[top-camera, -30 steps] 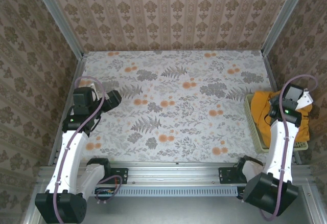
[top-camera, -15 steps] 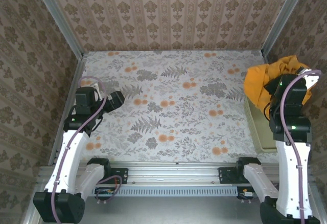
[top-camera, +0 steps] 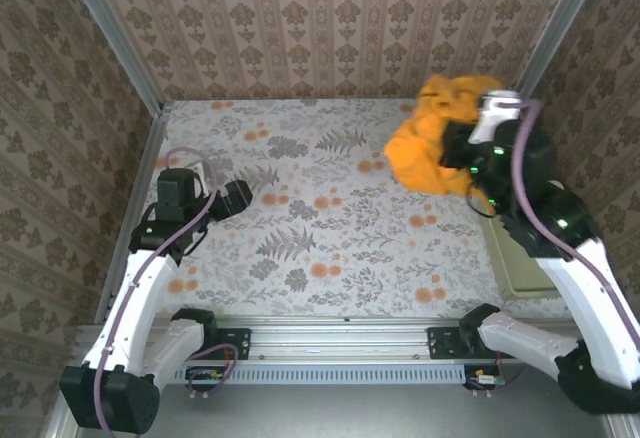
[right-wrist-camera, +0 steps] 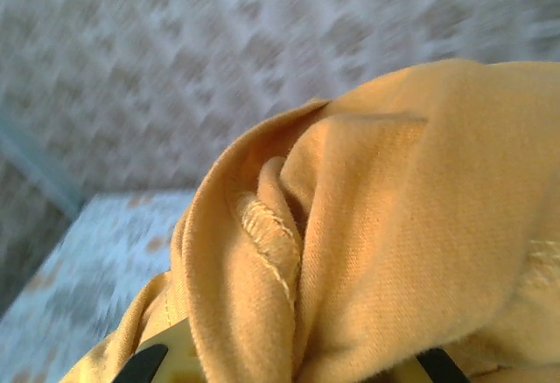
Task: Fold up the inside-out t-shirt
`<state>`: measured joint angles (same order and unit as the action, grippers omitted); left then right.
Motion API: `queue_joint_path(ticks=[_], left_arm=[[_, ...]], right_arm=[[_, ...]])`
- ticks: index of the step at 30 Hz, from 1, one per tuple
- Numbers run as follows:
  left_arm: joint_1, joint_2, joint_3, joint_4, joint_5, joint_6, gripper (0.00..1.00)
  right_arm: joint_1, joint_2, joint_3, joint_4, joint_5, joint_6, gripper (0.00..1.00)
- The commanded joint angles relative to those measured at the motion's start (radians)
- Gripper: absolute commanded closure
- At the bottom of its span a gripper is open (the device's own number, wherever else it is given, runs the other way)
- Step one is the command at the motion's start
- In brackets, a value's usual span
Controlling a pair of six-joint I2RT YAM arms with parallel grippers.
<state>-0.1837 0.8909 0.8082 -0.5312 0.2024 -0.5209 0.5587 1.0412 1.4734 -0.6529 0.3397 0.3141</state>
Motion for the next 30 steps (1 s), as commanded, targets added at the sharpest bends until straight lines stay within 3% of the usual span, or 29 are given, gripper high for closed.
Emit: queue_joint_path(ticks=[1,7,9,14,18,25,30], left_arm=[[-0.020,0.021,0.042,-0.002,-0.018,-0.005,0.00],[-0.051,0.045,0.037,-0.007,-0.045,-0.011,0.00],[-0.055,0.052,0.032,-0.007,-0.050,-0.015,0.00],[-0.081,0.104,0.025,-0.002,-0.057,-0.017,0.00],[-0.143,0.194,0.044,0.019,-0.065,-0.014,0.00],[-0.263,0.388,0.103,0.106,-0.071,-0.034,0.00],[-0.258,0.552,0.146,0.148,-0.068,-0.041,0.03]], right_arm=[[0.136,0.117,0.031,0.050,-0.029,-0.084,1.00],[0.253,0.332,0.005,0.093,-0.127,-0.050,1.00],[0.256,0.397,-0.034,0.108,-0.181,-0.029,0.93],[0.236,0.424,-0.163,0.057,-0.066,0.017,0.53],[0.158,0.326,-0.332,0.100,-0.140,0.050,0.38],[0.144,0.254,-0.507,0.230,-0.288,0.113,0.25],[0.144,0.344,-0.537,0.294,-0.316,0.168,0.22]])
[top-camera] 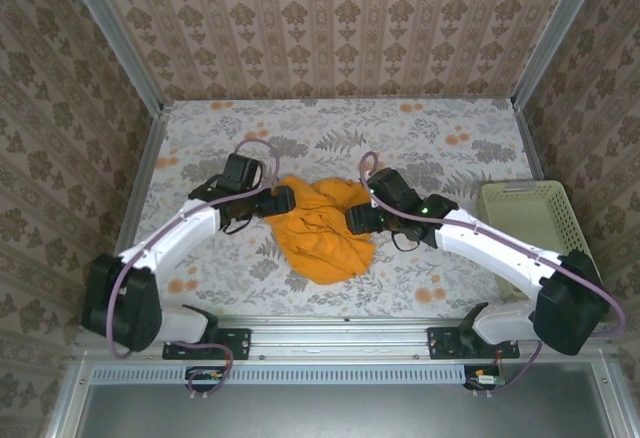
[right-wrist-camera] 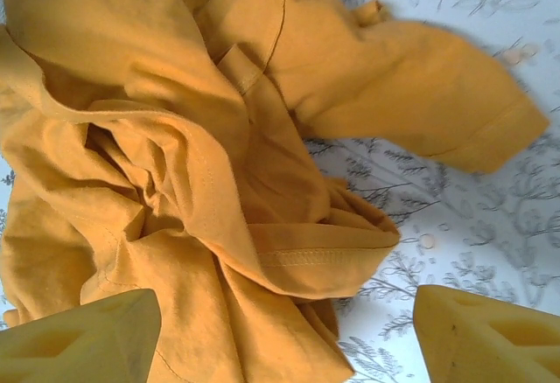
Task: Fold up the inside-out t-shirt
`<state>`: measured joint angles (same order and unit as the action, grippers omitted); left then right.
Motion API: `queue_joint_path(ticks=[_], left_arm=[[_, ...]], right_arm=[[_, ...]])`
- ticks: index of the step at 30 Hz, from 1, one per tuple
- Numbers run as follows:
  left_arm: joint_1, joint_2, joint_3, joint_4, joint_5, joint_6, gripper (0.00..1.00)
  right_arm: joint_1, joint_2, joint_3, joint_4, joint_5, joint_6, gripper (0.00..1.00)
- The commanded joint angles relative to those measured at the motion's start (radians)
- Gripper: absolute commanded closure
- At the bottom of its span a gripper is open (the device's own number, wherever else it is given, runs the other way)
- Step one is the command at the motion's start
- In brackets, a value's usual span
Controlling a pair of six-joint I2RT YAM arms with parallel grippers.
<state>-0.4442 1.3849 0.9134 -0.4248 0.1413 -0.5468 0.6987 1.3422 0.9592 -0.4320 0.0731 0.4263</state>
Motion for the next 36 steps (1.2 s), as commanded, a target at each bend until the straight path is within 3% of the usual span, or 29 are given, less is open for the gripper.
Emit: queue_joint_path(ticks=[1,4,8,10,14,17,23,27,30,33,36], left_arm=[[0.002,0.095,0.056,0.047,-0.004,-0.010,0.04],[0.007,0.193,0.103,0.053,0.014,0.008,0.11],[0.013,0.286,0.146,0.077,0.081,0.005,0.30],[0.015,0.308,0.170,0.063,0.082,0.005,0.42],[0.036,0.306,0.253,-0.006,0.080,0.017,0.83],[0.067,0.264,0.322,-0.054,0.061,0.024,1.00],[0.182,0.170,0.571,-0.171,0.080,0.041,1.00],[0.200,0.067,0.744,-0.230,0.036,0.078,1.00],[0.166,-0.023,0.741,-0.186,0.037,0.074,1.00],[0.060,-0.091,0.644,-0.129,0.007,0.085,1.00],[-0.044,-0.126,0.494,-0.064,0.010,0.047,0.93]], right_arm=[[0.004,0.093,-0.025,0.085,-0.052,0.066,0.21],[0.002,0.170,-0.028,0.125,-0.069,0.083,0.20],[-0.001,0.283,0.010,0.137,-0.062,0.077,0.26],[-0.010,0.328,0.043,0.127,-0.053,0.062,0.40],[-0.034,0.339,0.106,0.096,-0.017,0.034,0.87],[-0.035,0.298,0.194,0.044,0.015,-0.035,1.00],[-0.033,0.267,0.487,-0.063,0.076,-0.138,1.00],[-0.033,0.206,0.617,-0.073,0.092,-0.173,1.00],[-0.033,0.156,0.621,-0.044,0.048,-0.170,1.00],[-0.037,0.130,0.549,-0.026,0.036,-0.137,1.00],[-0.050,0.119,0.411,0.003,0.056,-0.099,1.00]])
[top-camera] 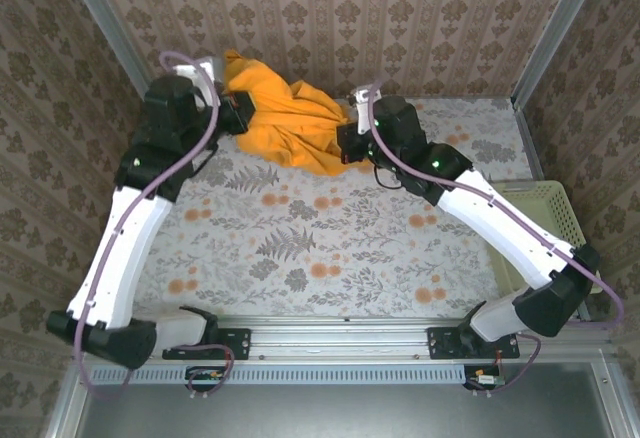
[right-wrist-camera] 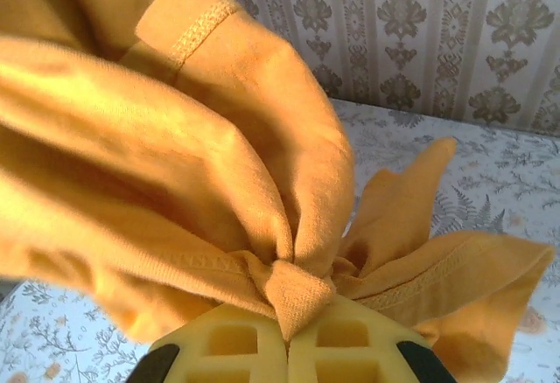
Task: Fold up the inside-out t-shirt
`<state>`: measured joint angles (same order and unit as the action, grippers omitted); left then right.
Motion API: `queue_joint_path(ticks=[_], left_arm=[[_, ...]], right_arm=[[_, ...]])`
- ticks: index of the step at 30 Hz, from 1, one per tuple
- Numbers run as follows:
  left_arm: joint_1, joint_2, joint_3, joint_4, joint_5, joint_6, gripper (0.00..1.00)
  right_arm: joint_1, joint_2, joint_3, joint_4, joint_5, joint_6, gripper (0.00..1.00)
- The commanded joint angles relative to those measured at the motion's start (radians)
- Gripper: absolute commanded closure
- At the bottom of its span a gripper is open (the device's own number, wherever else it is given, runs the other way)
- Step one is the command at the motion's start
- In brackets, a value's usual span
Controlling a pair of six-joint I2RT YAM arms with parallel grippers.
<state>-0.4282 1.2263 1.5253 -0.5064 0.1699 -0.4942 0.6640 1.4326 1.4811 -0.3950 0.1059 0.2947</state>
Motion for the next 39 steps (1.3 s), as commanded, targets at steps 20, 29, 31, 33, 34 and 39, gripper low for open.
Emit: queue_joint_path(ticks=[20,29,31,33,34,39], left_arm=[[0.095,0.134,-0.544,-0.048,-0.070,-0.117,0.19],[0.069,0.375,-0.451,-0.011,-0.051,-0.107,0.13],[0.044,0.421,-0.426,-0.012,-0.058,-0.106,0.13],[0.029,0.456,-0.410,-0.011,-0.063,-0.111,0.13],[0.023,0.469,-0.406,-0.007,-0.067,-0.113,0.13],[0.019,0.521,-0.394,-0.003,-0.085,-0.118,0.16]], right_arm=[[-0.110,-0.051,-0.558,0.035,-0.002,0.183,0.38],[-0.069,0.077,-0.557,0.052,-0.018,0.284,0.25],[-0.069,0.082,-0.565,0.041,0.002,0.285,0.25],[-0.070,0.081,-0.577,0.038,0.014,0.282,0.25],[-0.070,0.078,-0.583,0.039,0.014,0.278,0.25],[-0.070,0.071,-0.605,0.048,0.012,0.268,0.25]])
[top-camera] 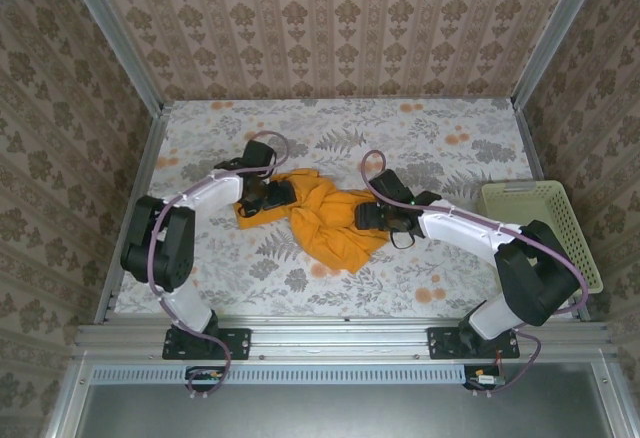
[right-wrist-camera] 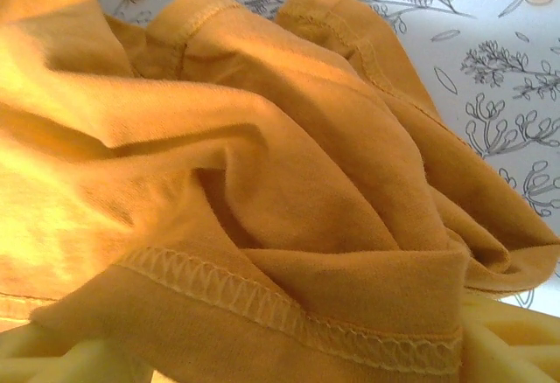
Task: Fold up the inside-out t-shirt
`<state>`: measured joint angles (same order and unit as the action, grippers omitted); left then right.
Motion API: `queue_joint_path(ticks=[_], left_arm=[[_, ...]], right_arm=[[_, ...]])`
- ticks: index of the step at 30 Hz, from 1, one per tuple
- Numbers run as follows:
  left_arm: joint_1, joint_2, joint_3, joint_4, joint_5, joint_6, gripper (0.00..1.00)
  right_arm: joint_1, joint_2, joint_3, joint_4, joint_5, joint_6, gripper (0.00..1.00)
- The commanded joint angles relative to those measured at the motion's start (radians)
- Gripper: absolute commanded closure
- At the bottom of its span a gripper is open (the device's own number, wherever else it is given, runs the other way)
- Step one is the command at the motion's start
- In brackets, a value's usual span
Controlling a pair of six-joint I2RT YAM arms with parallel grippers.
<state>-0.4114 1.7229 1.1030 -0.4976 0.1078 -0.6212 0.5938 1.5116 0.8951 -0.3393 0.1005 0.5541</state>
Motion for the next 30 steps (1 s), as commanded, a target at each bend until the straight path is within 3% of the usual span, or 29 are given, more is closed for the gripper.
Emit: queue_joint_path(ticks=[1,5,8,11,13,18,21,26,30], left_arm=[[0.003,0.034,0.028,-0.011,-0.034,0.008,0.18],[0.018,0.072,0.029,-0.012,-0.046,0.009,0.34],[0.032,0.064,0.014,-0.006,-0.047,0.017,0.45],[0.045,0.022,-0.017,0.005,-0.055,0.030,0.48],[0.055,-0.018,-0.044,0.016,-0.058,0.040,0.47],[0.096,-0.115,-0.128,0.055,-0.034,0.051,0.27],[0.122,-0.129,-0.154,0.054,-0.040,0.048,0.25],[0.127,-0.051,-0.117,0.006,-0.066,0.043,0.28],[0.126,0.001,-0.097,0.010,-0.071,0.043,0.36]], right_arm=[[0.000,-0.004,-0.018,-0.005,0.016,0.008,0.25],[0.000,0.016,-0.008,-0.010,0.033,0.003,0.30],[-0.010,0.016,0.001,-0.026,0.071,-0.010,0.46],[-0.031,0.003,0.014,-0.049,0.095,-0.033,0.63],[-0.049,-0.007,0.020,-0.061,0.108,-0.044,0.72],[-0.123,-0.009,0.032,-0.091,0.099,-0.046,0.80],[-0.146,-0.017,0.025,-0.089,0.089,-0.046,0.79],[-0.146,-0.028,0.017,-0.068,0.047,-0.052,0.65],[-0.145,-0.033,0.018,-0.082,0.072,-0.056,0.46]])
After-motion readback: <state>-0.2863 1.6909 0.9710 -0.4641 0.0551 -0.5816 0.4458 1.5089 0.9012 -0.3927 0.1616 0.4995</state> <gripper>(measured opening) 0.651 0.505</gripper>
